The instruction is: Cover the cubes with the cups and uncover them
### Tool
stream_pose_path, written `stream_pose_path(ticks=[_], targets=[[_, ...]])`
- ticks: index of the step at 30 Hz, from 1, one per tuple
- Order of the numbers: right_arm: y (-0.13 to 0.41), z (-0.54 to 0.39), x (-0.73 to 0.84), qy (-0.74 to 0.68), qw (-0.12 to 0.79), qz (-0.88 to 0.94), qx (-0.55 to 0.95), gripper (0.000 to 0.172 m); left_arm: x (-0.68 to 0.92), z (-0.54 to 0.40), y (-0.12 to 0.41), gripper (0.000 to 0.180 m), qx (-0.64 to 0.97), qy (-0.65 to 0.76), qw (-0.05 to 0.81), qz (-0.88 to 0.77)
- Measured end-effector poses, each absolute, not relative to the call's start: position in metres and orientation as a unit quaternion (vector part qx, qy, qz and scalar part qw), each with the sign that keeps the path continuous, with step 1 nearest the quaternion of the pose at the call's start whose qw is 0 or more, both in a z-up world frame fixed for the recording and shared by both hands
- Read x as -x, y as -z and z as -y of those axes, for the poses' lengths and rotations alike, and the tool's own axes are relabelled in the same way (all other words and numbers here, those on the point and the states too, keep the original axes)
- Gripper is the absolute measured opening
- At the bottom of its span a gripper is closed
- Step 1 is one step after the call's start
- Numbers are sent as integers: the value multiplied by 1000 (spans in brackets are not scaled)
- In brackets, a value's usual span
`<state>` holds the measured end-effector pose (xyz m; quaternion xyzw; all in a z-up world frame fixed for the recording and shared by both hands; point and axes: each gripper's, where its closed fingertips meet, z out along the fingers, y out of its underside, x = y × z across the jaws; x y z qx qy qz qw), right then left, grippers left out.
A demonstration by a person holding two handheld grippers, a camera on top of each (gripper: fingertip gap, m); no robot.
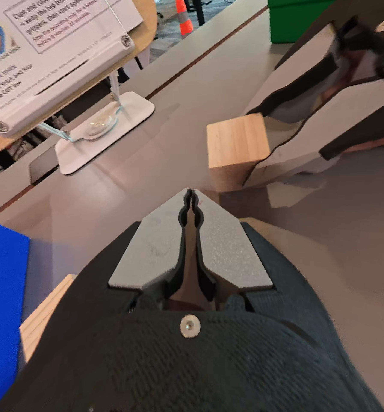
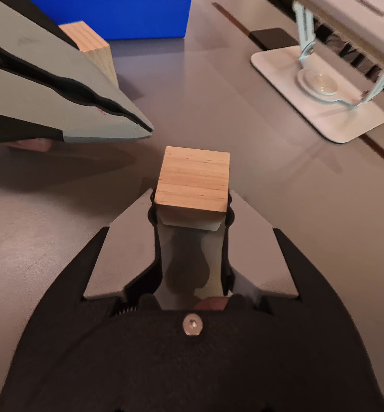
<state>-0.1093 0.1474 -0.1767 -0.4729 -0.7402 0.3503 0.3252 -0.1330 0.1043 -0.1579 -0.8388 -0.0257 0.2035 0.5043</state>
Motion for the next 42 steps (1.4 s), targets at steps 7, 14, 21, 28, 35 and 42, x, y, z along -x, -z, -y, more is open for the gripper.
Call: stream_pose_path(ticks=[7, 14, 21, 28, 35, 42], targets=[[129, -165, 97, -382, 389, 695, 468, 58, 137, -104, 157, 0, 835, -233, 499, 19], [53, -172, 15, -446, 458, 626, 447, 58, 141, -102, 153, 0, 830, -233, 506, 30], [-12, -334, -95, -305, 514, 564, 570, 58, 128, -107, 148, 0, 824, -241, 512, 3], [90, -459, -157, -92, 281, 586, 754, 58, 128, -107, 150, 0, 825, -245, 509, -4], [125, -487, -176, 32, 226, 591, 773, 59, 129, -107, 154, 0, 830, -239, 504, 0], [108, -483, -162, 5, 265, 593, 760, 59, 128, -108, 157, 0, 833, -239, 499, -4]])
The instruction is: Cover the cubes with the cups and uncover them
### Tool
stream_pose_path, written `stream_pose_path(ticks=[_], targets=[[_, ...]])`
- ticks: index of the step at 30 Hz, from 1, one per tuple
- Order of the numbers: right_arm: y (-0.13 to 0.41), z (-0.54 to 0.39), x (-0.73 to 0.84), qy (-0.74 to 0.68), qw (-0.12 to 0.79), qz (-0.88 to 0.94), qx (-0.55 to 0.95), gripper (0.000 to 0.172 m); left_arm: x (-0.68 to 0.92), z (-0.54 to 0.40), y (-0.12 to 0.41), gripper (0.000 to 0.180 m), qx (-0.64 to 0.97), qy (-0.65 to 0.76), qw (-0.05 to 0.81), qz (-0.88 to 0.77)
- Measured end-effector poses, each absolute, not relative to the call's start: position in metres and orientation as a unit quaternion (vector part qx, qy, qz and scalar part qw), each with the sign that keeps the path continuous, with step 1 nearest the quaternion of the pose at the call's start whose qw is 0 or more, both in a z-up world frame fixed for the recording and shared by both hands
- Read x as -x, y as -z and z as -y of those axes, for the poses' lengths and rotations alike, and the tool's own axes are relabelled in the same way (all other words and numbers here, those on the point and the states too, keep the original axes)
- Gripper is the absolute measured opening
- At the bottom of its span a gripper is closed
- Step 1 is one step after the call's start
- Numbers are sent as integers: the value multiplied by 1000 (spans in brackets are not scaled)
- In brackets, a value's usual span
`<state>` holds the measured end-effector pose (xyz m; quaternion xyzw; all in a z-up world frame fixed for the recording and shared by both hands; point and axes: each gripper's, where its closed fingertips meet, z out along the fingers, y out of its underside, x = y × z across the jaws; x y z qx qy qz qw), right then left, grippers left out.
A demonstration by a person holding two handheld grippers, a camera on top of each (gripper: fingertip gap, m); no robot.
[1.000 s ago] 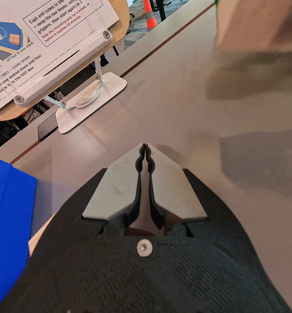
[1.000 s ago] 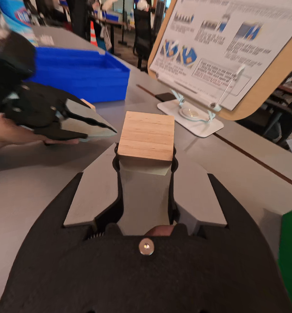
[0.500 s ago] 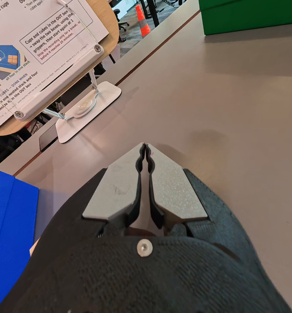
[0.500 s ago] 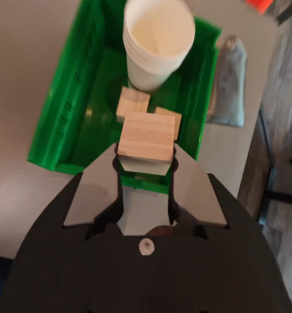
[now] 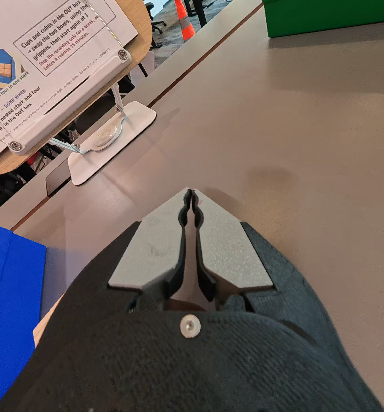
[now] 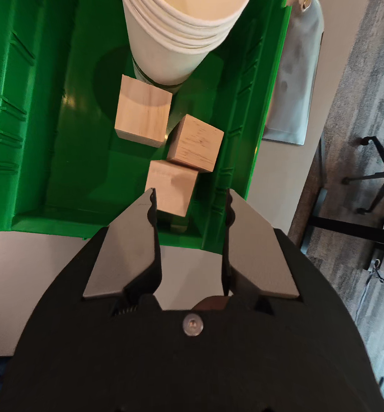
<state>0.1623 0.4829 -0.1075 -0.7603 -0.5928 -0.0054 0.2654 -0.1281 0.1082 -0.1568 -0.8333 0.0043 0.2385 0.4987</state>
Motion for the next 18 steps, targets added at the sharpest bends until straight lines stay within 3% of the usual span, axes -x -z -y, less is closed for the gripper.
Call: stream_pose_path(ticks=[10, 17, 18], targets=[[87, -437, -128, -44, 316, 625, 713, 57, 130, -107, 158, 0, 834, -239, 497, -2], [-5, -305, -63, -316, 374, 652, 579, 57, 104, -115, 147, 0, 821, -158, 548, -20], [-16, -286, -57, -344, 376, 655, 558, 56, 95, -117, 139, 13, 810, -121, 574, -18]])
